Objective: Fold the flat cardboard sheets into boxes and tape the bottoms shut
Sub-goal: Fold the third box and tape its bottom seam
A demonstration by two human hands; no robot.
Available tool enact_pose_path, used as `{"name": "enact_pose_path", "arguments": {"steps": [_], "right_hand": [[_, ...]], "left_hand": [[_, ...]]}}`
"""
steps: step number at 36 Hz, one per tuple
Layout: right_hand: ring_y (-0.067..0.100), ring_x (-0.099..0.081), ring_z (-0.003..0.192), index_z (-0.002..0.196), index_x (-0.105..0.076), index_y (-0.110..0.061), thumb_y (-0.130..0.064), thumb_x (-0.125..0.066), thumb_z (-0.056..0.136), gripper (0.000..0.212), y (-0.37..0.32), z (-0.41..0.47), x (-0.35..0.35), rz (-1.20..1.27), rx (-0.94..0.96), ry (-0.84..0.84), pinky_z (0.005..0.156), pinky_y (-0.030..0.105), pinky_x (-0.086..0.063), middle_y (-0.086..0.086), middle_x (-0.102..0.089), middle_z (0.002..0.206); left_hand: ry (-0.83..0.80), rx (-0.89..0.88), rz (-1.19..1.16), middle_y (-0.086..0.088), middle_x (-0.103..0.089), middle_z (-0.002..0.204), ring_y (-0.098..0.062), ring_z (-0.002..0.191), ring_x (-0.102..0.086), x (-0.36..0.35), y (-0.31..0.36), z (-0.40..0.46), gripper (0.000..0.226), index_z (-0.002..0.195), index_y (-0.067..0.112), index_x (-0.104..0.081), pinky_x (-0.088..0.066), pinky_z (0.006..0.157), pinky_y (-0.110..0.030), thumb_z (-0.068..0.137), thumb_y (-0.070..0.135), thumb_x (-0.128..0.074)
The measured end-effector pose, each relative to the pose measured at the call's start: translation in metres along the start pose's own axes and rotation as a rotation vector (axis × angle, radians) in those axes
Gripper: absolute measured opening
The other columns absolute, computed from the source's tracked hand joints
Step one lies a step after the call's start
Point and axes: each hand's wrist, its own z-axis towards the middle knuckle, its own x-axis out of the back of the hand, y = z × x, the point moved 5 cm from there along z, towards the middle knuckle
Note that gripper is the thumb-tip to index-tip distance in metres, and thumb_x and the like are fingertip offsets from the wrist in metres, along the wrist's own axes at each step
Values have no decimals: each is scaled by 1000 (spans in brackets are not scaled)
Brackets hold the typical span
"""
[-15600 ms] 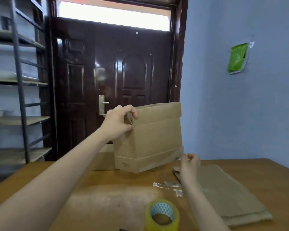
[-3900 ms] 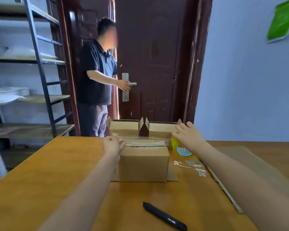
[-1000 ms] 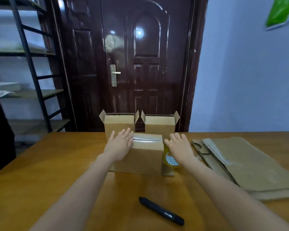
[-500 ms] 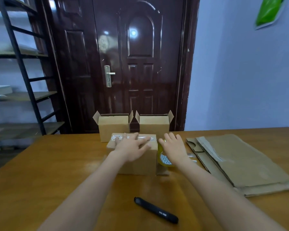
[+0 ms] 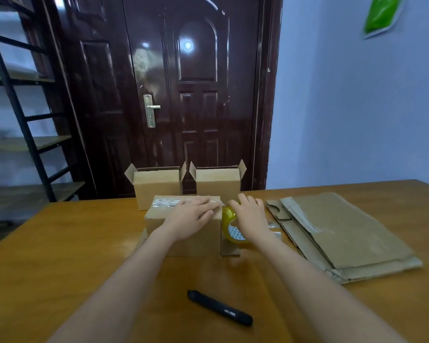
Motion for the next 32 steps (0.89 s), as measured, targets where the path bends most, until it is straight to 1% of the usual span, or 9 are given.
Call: {"name": "enact_pose_path", "arguments": {"steps": [8, 11, 14, 17, 22, 25, 28, 30, 32], "right_hand": [[23, -39, 127, 143, -34, -22, -18, -61, 86, 64, 4, 3, -5, 90, 42, -17, 107, 36, -31, 3, -43, 137], [25, -37, 127, 148, -21, -19, -17, -64, 81, 79, 7, 6, -1, 266, 89, -125, 102, 37, -38, 5, -37, 139], [24, -32, 126, 143, -26, -17, -18, -69, 78, 78, 17, 6, 2, 515, 1, -173, 101, 36, -38, 4, -33, 134], [21, -30, 125, 134, -38, -18, -22, -67, 79, 62, 21, -1, -1, 583, -42, -142, 103, 36, -37, 1, -35, 127], [19, -28, 130, 132, -45, -17, -32, -58, 86, 51, 18, -22, 4, 338, 0, 108, 110, 34, -29, 2, -35, 136], [20, -39, 118, 116, -57, -15, -28, -56, 84, 34, 12, -32, 13, 269, -5, 265, 108, 40, -30, 3, -48, 121], [19, -47, 91, 85, -60, -16, -29, -43, 85, 21, 1, -43, 24, 217, 21, 377, 93, 40, -36, -1, -54, 90], [17, -46, 80, 71, -54, -17, -31, -38, 87, 27, -10, -52, 29, 261, 120, 337, 79, 36, -39, -3, -51, 78], [14, -45, 73, 67, -49, -17, -32, -43, 92, 30, -25, -64, 28, 389, 216, 104, 68, 32, -40, -3, -48, 75]], "left_hand": [[11, 7, -12, 9, -30, 154, -14, 142, -24, 0, 4, 0, 41, 142, 41, -36, -15, 117, -40, 103, 37, -24], [11, 19, -5, 11, -30, 153, -14, 140, -28, 0, 5, -1, 41, 141, 43, -34, -17, 117, -42, 103, 39, -21], [25, 16, -37, 11, -34, 151, -13, 137, -32, 2, 5, -1, 39, 138, 41, -39, -19, 116, -42, 103, 38, -22], [25, 14, -98, 11, -37, 149, -14, 136, -34, 4, 5, 0, 37, 135, 40, -43, -21, 115, -43, 102, 38, -27], [37, 47, -190, 4, -56, 128, -20, 114, -52, 6, 1, 0, 28, 124, 32, -52, -43, 97, -39, 100, 37, -39], [36, 62, -246, 1, -60, 117, -20, 106, -54, 7, -1, 1, 25, 120, 28, -55, -46, 90, -36, 98, 34, -44], [26, 74, -263, 1, -60, 116, -19, 105, -54, 6, -4, 3, 24, 119, 29, -55, -45, 90, -35, 97, 34, -45], [19, 81, -283, 1, -61, 113, -20, 104, -55, 6, -4, 3, 23, 118, 27, -54, -45, 88, -34, 97, 33, -46], [19, 83, -306, 1, -61, 111, -19, 102, -55, 5, -4, 3, 22, 116, 25, -54, -44, 82, -32, 97, 32, -47]]}}
